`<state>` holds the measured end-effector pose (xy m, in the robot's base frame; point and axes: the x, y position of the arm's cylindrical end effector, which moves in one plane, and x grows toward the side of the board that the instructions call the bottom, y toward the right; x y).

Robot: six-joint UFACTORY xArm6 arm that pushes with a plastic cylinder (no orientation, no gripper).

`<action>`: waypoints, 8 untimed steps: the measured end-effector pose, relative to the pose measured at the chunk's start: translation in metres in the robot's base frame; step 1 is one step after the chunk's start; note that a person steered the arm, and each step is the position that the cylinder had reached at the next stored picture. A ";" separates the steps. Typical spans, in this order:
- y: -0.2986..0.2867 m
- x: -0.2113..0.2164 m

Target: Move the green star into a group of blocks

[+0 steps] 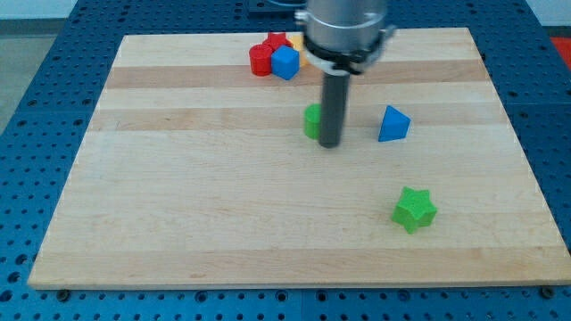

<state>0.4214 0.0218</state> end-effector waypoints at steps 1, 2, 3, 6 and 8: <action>-0.048 -0.042; -0.074 -0.077; -0.076 -0.093; -0.051 0.191; 0.099 0.188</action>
<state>0.6094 0.1210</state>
